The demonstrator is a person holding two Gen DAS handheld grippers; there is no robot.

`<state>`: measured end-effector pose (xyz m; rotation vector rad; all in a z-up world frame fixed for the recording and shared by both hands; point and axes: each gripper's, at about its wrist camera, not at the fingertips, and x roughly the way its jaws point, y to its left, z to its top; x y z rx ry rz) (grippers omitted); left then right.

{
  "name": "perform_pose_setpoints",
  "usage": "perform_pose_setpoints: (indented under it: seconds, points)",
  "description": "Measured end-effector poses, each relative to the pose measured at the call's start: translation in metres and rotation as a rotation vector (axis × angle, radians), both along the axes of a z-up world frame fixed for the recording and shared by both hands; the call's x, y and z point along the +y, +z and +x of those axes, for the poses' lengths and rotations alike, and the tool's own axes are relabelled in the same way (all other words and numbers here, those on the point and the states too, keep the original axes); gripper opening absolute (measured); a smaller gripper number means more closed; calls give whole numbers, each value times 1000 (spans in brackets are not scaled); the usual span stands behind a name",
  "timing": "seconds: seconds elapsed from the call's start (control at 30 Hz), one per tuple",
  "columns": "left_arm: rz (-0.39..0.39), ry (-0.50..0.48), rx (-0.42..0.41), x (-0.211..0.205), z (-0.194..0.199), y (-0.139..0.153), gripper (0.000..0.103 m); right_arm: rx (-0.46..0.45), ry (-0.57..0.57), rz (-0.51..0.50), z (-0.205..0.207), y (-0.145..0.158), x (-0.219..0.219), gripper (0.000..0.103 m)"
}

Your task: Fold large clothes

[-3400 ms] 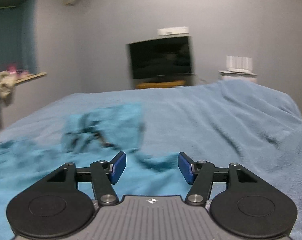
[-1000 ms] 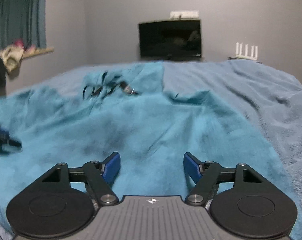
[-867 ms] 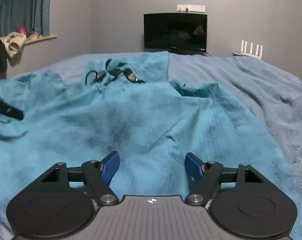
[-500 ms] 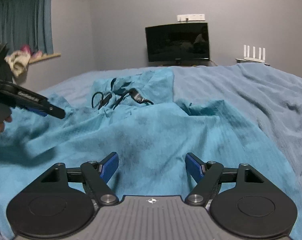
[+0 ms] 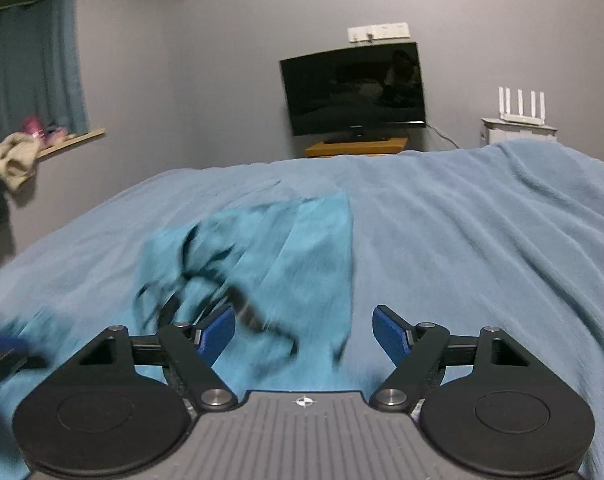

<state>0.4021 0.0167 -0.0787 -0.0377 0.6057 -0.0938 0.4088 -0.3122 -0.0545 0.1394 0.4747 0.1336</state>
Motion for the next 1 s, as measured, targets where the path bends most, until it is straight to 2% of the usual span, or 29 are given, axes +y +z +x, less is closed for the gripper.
perform_pose_setpoints:
  seconds: [0.1, 0.23, 0.37, 0.43, 0.47, 0.5, 0.57, 0.63, 0.77, 1.0]
  points:
    - [21, 70, 2, 3, 4, 3, 85, 2, -50, 25, 60, -5, -5, 79]
    - [-52, 95, 59, 16, 12, -1, 85, 33, -120, 93, 130, -24, -12, 87]
    - [-69, 113, 102, 25, 19, -7, 85, 86, -131, 216, 170, -45, -16, 89]
    - [-47, 118, 121, 23, 23, -10, 85, 96, -106, 284, 181, -51, -17, 89]
    - [-29, 118, 128, 20, 24, -12, 85, 107, -77, 324, 186, -54, -18, 84]
    - [-4, 115, 134, 17, 25, -15, 85, 118, -46, 349, 190, -55, -17, 68]
    - [32, 112, 139, 12, 27, -18, 85, 125, 1, 342, 193, -52, -11, 27]
    - [58, 108, 137, 9, 25, -19, 85, 92, 21, 296, 187, -42, -4, 10]
    - [83, 101, 129, 8, 21, -20, 85, -15, 65, 344, 156, -15, -8, 3]
    - [85, 99, 125, 4, 21, -24, 86, -164, 173, 346, 44, 30, -21, 3]
